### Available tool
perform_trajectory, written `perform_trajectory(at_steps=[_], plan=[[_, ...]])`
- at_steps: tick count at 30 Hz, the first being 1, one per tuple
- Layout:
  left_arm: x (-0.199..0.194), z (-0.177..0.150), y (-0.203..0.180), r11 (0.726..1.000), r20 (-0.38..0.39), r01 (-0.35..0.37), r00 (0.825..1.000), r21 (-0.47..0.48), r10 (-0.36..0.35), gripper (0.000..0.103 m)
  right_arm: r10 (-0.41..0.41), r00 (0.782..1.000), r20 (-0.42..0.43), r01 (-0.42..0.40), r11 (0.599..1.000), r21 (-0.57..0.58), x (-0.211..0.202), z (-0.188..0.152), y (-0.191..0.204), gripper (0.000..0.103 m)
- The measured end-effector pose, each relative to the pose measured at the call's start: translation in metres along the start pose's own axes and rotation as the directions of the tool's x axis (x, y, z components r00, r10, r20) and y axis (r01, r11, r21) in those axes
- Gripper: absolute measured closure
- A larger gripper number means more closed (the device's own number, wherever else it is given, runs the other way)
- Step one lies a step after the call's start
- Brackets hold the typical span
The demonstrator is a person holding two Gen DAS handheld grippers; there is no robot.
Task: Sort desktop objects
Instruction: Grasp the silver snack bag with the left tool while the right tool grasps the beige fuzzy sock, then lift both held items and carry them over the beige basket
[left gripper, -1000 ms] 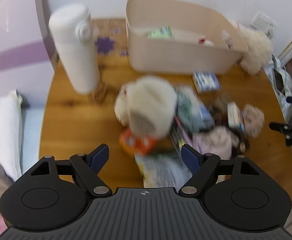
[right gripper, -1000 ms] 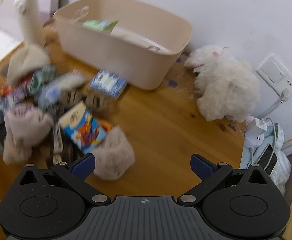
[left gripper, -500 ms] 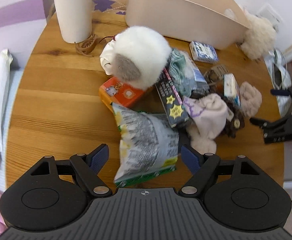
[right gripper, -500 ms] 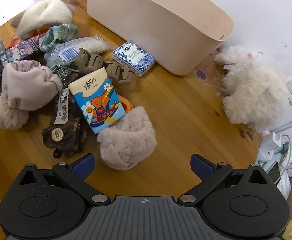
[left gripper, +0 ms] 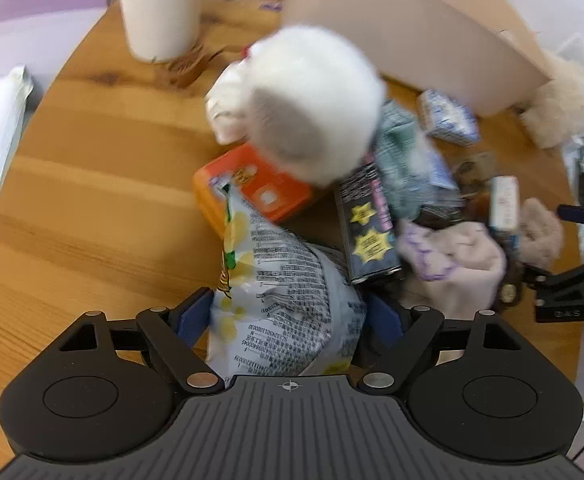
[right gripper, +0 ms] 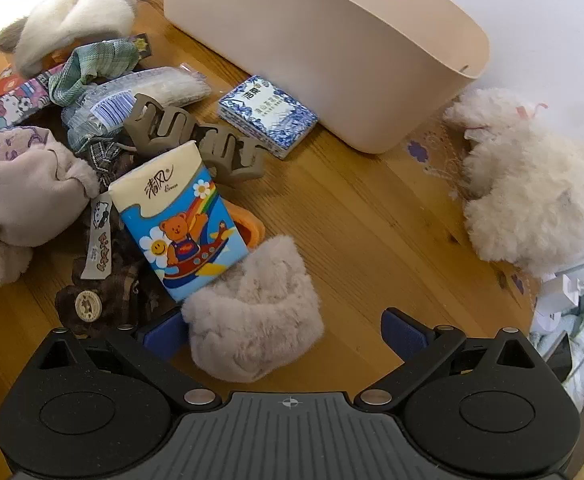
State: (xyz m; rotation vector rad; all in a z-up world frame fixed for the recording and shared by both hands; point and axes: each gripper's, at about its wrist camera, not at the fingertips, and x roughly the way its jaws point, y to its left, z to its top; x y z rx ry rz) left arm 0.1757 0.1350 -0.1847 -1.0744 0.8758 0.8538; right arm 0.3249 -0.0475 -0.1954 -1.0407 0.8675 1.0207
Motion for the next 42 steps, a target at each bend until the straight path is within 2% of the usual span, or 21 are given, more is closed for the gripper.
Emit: perform_trajectory(at_steps=[3, 5, 7, 8, 10, 12, 14, 19, 26, 32, 37, 42], plan=[[0.009, 0.0, 0.003, 1.0, -0.027, -0.003, 1.0, -0.005, 0.003, 0.02, 0.018, 1.0, 0.007, -0.018, 1.0, 0.006, 0.001, 0.001, 0.0, 0.0], [0.008, -0.001, 0.004, 1.0, -0.018, 0.006, 1.0, -0.004, -0.006, 0.02, 0.039, 0.999, 0.021, -0.039, 0.999, 0.018, -0.001, 0.001, 0.0, 0.007], [0.008, -0.002, 0.006, 1.0, -0.014, 0.015, 1.0, -0.007, -0.015, 0.021, 0.064, 0.998, 0.025, -0.064, 0.997, 0.032, -0.001, 0.0, 0.0, 0.02], [0.008, -0.002, 0.006, 1.0, -0.012, 0.018, 1.0, -0.007, -0.018, 0.022, 0.079, 0.997, 0.023, -0.08, 0.996, 0.044, 0.0, 0.0, 0.0, 0.023], [0.006, -0.002, 0.007, 1.0, -0.008, 0.02, 1.0, -0.002, -0.021, 0.024, 0.112, 0.994, 0.015, -0.113, 0.991, 0.078, 0.002, -0.002, -0.002, 0.043], [0.005, -0.003, 0.006, 1.0, -0.008, 0.02, 1.0, 0.004, -0.02, 0.03, 0.119, 0.993, 0.022, -0.12, 0.988, 0.097, 0.002, -0.005, -0.003, 0.044], [0.003, -0.003, 0.005, 1.0, -0.002, 0.018, 1.0, -0.006, -0.018, 0.04, 0.134, 0.99, 0.035, -0.137, 0.985, 0.105, 0.0, -0.008, -0.004, 0.046], [0.0, -0.006, 0.01, 1.0, -0.003, 0.023, 1.0, -0.018, -0.023, 0.043, 0.137, 0.99, 0.038, -0.14, 0.984, 0.114, -0.003, -0.016, -0.005, 0.048], [-0.029, -0.014, 0.011, 0.998, 0.063, 0.052, 0.997, -0.028, -0.05, 0.045, 0.126, 0.991, 0.054, -0.133, 0.98, 0.148, -0.023, -0.032, -0.007, 0.049], [-0.066, -0.006, 0.006, 0.998, 0.138, 0.045, 0.989, 0.053, -0.052, 0.045, 0.121, 0.986, 0.111, -0.139, 0.975, 0.172, -0.059, -0.039, -0.02, 0.049], [-0.09, 0.019, -0.001, 0.995, 0.192, 0.051, 0.979, 0.085, -0.066, 0.045, 0.094, 0.982, 0.164, -0.129, 0.967, 0.219, -0.086, -0.035, -0.045, 0.049], [-0.115, 0.051, -0.012, 0.991, 0.263, 0.046, 0.962, 0.129, -0.079, 0.045, 0.037, 0.975, 0.218, -0.091, 0.966, 0.243, -0.113, -0.024, -0.072, 0.048]])
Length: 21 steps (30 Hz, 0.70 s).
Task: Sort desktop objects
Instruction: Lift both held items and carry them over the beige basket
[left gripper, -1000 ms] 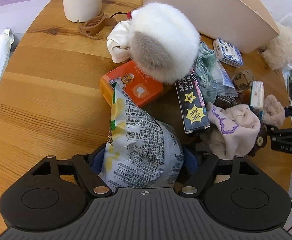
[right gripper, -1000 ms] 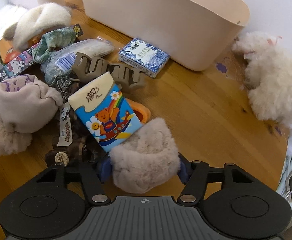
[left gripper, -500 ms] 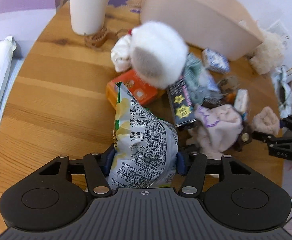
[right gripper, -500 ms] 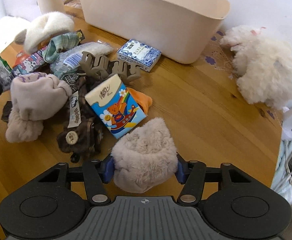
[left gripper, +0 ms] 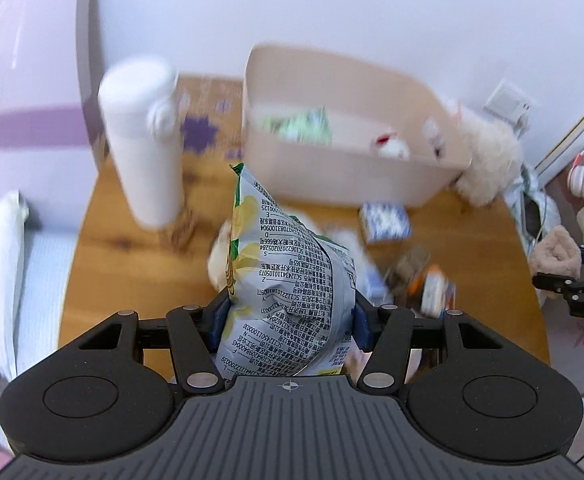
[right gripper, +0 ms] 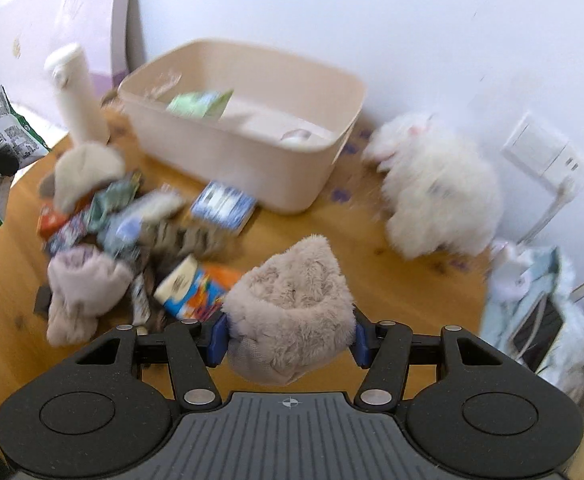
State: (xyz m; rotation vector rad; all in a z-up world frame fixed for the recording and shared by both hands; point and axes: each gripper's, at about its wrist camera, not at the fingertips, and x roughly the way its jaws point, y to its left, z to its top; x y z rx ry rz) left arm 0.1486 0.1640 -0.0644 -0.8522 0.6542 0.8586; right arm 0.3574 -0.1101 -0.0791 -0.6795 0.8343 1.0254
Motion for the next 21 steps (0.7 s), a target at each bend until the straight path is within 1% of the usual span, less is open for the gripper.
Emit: perform_trajectory(at_steps=[5, 10, 13, 16, 21], plan=[[-0.007, 0.041, -0.01, 0.999, 0.067, -0.005, 0.998, 0.052, 0.002, 0.045, -0.04, 0.997, 0.062, 0.04, 0.999, 0.006, -0.019, 0.026, -0.018, 0.048], [-0.007, 0.075, -0.022, 0.995, 0.125, -0.014, 0.992, 0.101, 0.001, 0.045, -0.065, 0.992, 0.108, 0.064, 0.998, 0.013, -0.023, 0.057, -0.028, 0.048], [-0.003, 0.094, -0.03, 0.994, 0.14, -0.008, 0.99, 0.109, -0.008, 0.045, -0.079, 0.989, 0.122, 0.08, 0.997, -0.004, -0.019, 0.075, -0.027, 0.048], [0.003, 0.107, -0.042, 0.988, 0.153, -0.034, 0.988, 0.153, 0.01, 0.045, -0.086, 0.986, 0.144, 0.089, 0.996, -0.013, -0.012, 0.094, -0.024, 0.047], [0.023, 0.131, -0.062, 0.975, 0.164, -0.064, 0.986, 0.21, 0.03, 0.045, -0.115, 0.975, 0.188, 0.112, 0.993, 0.03, 0.006, 0.126, -0.018, 0.047]])
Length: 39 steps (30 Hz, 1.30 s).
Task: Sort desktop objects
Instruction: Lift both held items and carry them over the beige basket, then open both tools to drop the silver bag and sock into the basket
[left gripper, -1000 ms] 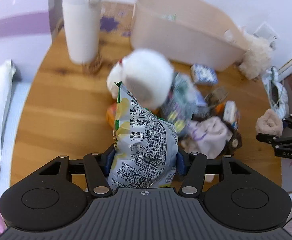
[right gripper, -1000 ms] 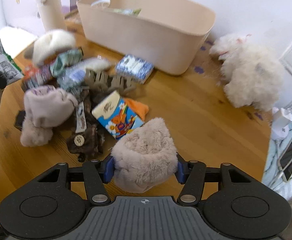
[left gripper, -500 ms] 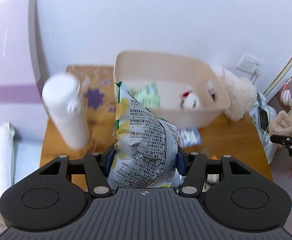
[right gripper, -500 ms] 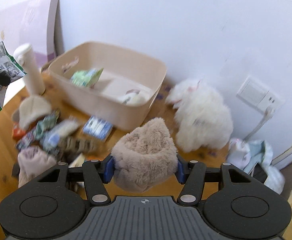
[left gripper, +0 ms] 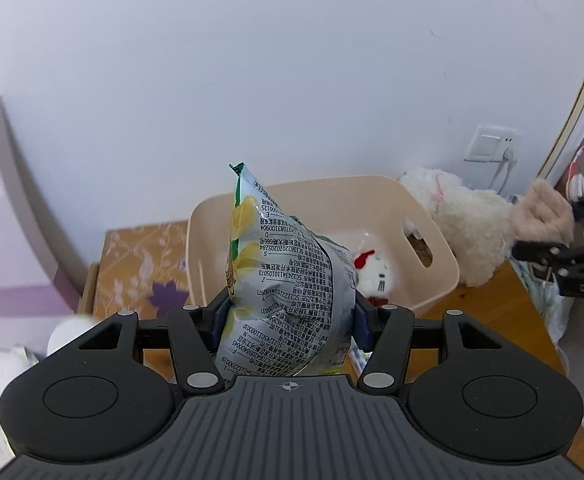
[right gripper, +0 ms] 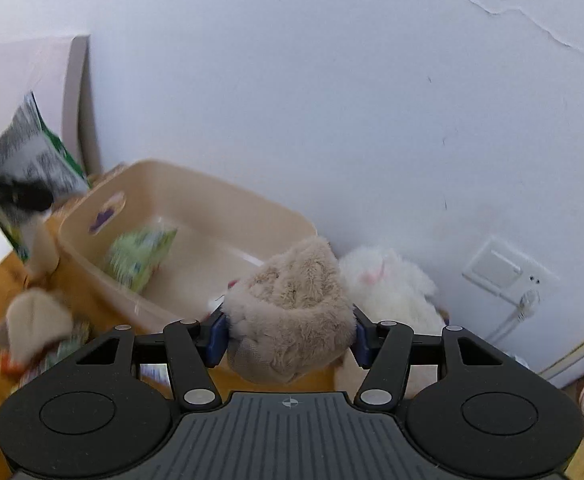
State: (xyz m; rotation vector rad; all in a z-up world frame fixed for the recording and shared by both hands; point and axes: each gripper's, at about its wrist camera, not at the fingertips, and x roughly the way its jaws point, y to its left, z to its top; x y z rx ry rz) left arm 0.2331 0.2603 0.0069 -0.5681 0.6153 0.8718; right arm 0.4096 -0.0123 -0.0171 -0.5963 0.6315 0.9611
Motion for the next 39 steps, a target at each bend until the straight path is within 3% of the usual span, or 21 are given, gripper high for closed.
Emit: perform_trajectory(at_steps=[5, 11, 24, 25, 27, 30, 32, 37, 39], plan=[[0.033, 0.018, -0.012, 0.999, -0.006, -0.028, 1.0, 0.046, 0.028, 0.045, -0.016, 1.0, -0.002, 0.016, 0.999, 0.031, 0.035, 0.023, 0.014, 0.047], [0.079, 0.032, -0.011, 0.996, -0.034, -0.083, 0.996, 0.036, 0.084, 0.045, -0.006, 0.999, -0.038, 0.011, 0.992, 0.126, 0.075, 0.036, 0.022, 0.047], [0.153, 0.013, -0.003, 0.987, -0.195, -0.163, 0.968, -0.001, 0.16, 0.044, -0.017, 0.981, -0.194, 0.059, 0.975, 0.215, 0.143, 0.01, 0.038, 0.045], [0.153, 0.011, -0.003, 0.987, -0.197, -0.159, 0.968, -0.005, 0.154, 0.043, -0.018, 0.98, -0.2, 0.06, 0.977, 0.206, 0.146, 0.009, 0.041, 0.037], [0.153, 0.01, -0.002, 0.99, -0.19, -0.141, 0.972, -0.01, 0.136, 0.04, -0.018, 0.98, -0.199, 0.056, 0.981, 0.187, 0.149, 0.009, 0.045, 0.034], [0.149, 0.011, -0.003, 0.994, -0.18, -0.111, 0.978, 0.003, 0.11, 0.027, -0.016, 0.983, -0.183, 0.046, 0.986, 0.16, 0.147, 0.009, 0.05, 0.023], [0.144, 0.011, -0.002, 0.994, -0.167, -0.111, 0.98, 0.003, 0.11, 0.026, -0.016, 0.984, -0.176, 0.042, 0.988, 0.147, 0.143, 0.008, 0.051, 0.021], [0.133, 0.014, 0.003, 0.994, -0.172, -0.112, 0.979, -0.007, 0.109, 0.025, -0.006, 0.991, -0.136, 0.027, 0.988, 0.154, 0.13, 0.007, 0.046, 0.0], [0.122, 0.015, 0.004, 0.992, -0.144, -0.122, 0.982, 0.012, 0.122, 0.025, -0.005, 0.995, -0.101, 0.018, 0.99, 0.137, 0.121, 0.006, 0.046, 0.0]])
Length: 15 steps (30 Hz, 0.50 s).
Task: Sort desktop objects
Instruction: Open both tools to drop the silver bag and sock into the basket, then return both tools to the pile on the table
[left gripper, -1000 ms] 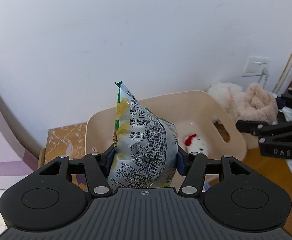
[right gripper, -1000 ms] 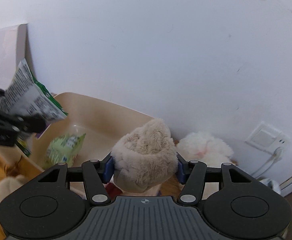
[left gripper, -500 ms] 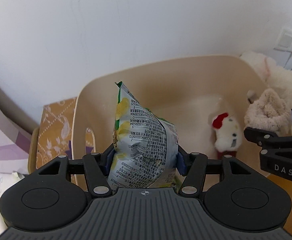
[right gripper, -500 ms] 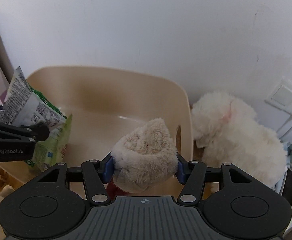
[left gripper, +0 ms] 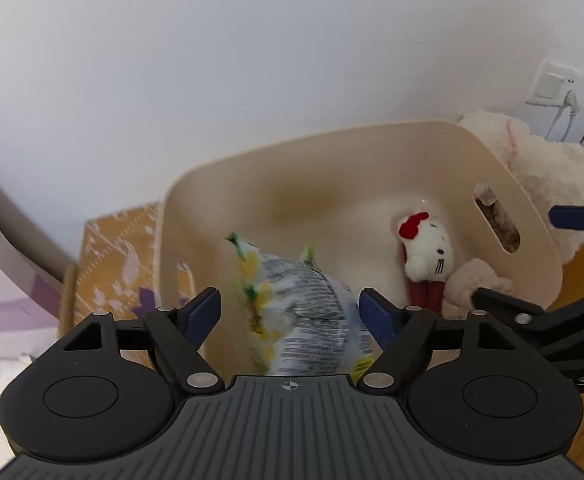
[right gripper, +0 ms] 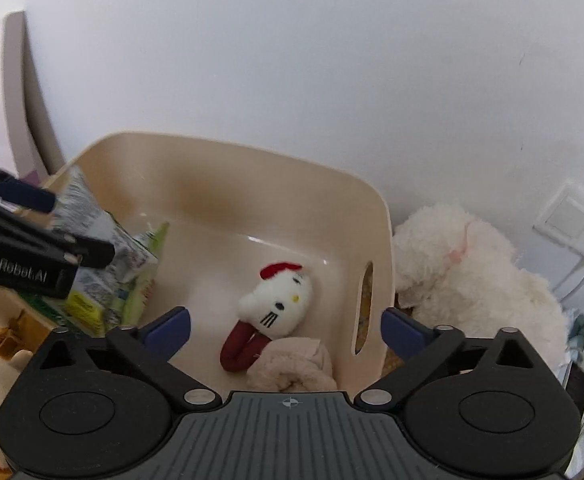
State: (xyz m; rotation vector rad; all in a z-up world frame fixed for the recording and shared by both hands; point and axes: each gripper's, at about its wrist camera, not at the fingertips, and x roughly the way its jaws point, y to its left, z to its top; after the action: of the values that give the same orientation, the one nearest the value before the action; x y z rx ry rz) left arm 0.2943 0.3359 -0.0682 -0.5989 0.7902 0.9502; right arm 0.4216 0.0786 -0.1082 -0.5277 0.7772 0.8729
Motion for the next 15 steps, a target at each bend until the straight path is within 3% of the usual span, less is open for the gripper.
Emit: perform_trajectory(at_steps=[5, 10, 15], plan=[[-0.028, -0.007, 0.012, 0.999, 0.026, 0.035, 0.999, -0.012, -0.035, 0.025, 0.014, 0.997, 0.071, -0.011, 0.999, -0.037, -0.031, -0.013, -0.003, 0.0], [-0.061, -0.027, 0.018, 0.998, 0.055, 0.066, 0.996, 0.011, -0.066, 0.025, 0.015, 0.997, 0.071, -0.011, 0.999, -0.053, -0.057, -0.033, -0.012, 0.0], [-0.079, -0.056, 0.023, 0.997, 0.033, 0.082, 0.996, 0.006, -0.082, 0.025, 0.003, 0.999, 0.052, -0.001, 1.0, -0.026, -0.075, -0.06, -0.024, 0.0]])
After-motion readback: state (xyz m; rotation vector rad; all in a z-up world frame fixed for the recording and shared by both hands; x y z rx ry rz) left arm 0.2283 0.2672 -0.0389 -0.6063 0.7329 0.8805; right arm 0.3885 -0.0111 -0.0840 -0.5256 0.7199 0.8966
